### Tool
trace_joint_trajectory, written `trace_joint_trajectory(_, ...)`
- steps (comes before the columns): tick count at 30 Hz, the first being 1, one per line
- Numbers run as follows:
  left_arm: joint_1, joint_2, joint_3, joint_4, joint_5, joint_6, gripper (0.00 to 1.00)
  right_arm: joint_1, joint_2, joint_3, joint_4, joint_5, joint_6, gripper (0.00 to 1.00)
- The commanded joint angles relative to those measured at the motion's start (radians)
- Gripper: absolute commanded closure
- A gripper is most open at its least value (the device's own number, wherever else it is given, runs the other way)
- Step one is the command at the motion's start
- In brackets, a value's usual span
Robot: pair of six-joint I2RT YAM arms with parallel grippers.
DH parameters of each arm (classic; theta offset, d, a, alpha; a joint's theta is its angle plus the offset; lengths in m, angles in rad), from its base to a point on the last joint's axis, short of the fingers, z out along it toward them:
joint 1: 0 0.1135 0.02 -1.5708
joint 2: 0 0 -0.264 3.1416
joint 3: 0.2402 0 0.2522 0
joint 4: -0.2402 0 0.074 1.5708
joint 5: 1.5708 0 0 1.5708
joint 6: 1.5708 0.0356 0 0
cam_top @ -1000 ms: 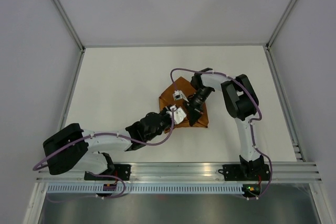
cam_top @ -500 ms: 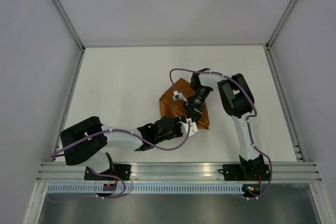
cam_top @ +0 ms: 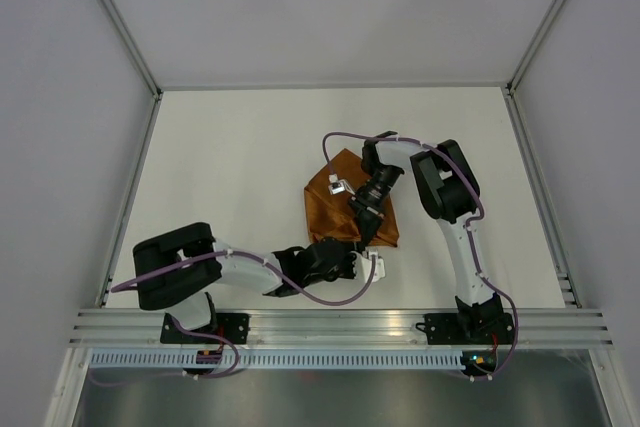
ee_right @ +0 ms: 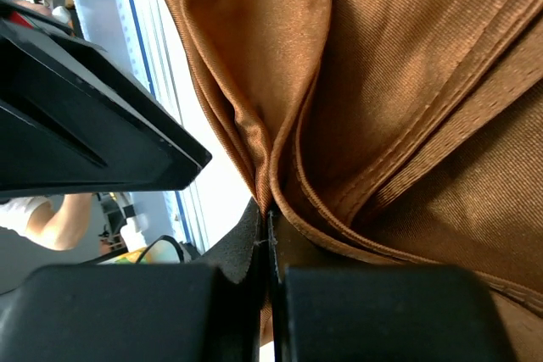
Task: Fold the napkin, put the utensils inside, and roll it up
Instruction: Roll the napkin with the utensil
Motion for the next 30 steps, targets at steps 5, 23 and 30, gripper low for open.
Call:
trace_joint_trajectory(5,-0.034,0.077,0.006,0.126,-0.106,0.077,0.55,-0.003,0.088,0.043,0.134,0.105,-0.041,1.00)
trace_joint_trajectory(23,-0.024,0.158,0.028,0.169,-0.170,0.131,0.63,-0.009,0.134,0.069,0.076,0.105,-0.061,0.99)
trace_joint_trajectory(30,-0.019,0.164,0.052,0.105,-0.146,0.148,0.76,-0.014,0.147,0.081,0.056,0.095,-0.074,1.00)
